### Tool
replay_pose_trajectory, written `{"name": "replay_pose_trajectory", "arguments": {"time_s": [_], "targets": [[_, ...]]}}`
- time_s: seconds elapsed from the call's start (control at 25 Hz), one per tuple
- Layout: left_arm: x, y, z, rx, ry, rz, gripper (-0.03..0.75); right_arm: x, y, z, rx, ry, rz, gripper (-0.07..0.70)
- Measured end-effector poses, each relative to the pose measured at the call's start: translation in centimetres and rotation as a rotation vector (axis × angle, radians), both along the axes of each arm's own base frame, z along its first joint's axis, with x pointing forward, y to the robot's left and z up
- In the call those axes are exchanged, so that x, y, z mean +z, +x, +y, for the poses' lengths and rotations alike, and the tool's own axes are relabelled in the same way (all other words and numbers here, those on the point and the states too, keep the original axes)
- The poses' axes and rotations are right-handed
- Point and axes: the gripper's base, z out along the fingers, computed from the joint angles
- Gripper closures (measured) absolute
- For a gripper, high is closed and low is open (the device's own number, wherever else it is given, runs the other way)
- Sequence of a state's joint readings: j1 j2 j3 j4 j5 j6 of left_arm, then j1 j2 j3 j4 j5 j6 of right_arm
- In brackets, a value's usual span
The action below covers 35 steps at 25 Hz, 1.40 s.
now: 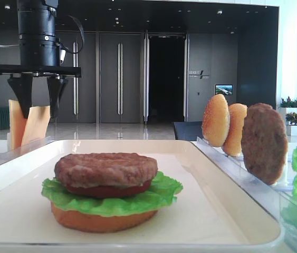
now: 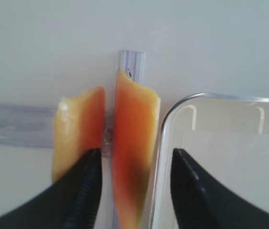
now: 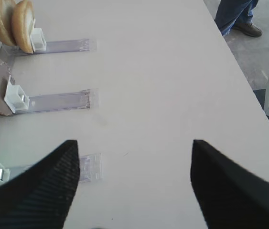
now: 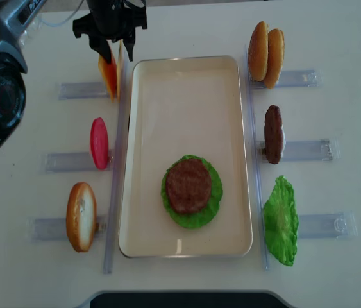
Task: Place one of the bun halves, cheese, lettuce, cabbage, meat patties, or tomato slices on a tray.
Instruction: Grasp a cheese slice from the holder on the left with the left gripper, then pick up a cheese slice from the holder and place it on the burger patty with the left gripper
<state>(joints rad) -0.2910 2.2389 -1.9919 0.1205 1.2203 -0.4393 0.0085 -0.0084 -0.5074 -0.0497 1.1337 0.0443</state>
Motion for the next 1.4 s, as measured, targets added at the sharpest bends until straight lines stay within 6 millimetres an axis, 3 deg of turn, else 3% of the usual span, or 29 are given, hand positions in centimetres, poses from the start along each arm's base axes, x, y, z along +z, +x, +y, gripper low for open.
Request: {"name": "replay_pose_trajectory", "arguments": {"time_s": [0.4, 1.0, 1.12, 1.4], "targets": [[0.0, 0.0, 0.0, -0.021, 0.008, 0.0, 0.679, 0.0, 0.0, 0.0, 0.0, 0.0, 0.0, 0.16], [0.2, -0.1, -0.2, -0.067, -0.008, 0.007, 0.694, 0.0, 0.0, 0.0, 0.0, 0.0, 0.0, 0.16], [1.1, -0.3, -0.3, -0.072, -0.026, -0.008, 0.694, 0.0, 0.0, 0.0, 0.0, 0.0, 0.0, 0.16], [5.5, -1.3, 0.0, -0.076, -0.054, -0.096, 0.694, 0.0, 0.0, 0.0, 0.0, 0.0, 0.0, 0.16]]}}
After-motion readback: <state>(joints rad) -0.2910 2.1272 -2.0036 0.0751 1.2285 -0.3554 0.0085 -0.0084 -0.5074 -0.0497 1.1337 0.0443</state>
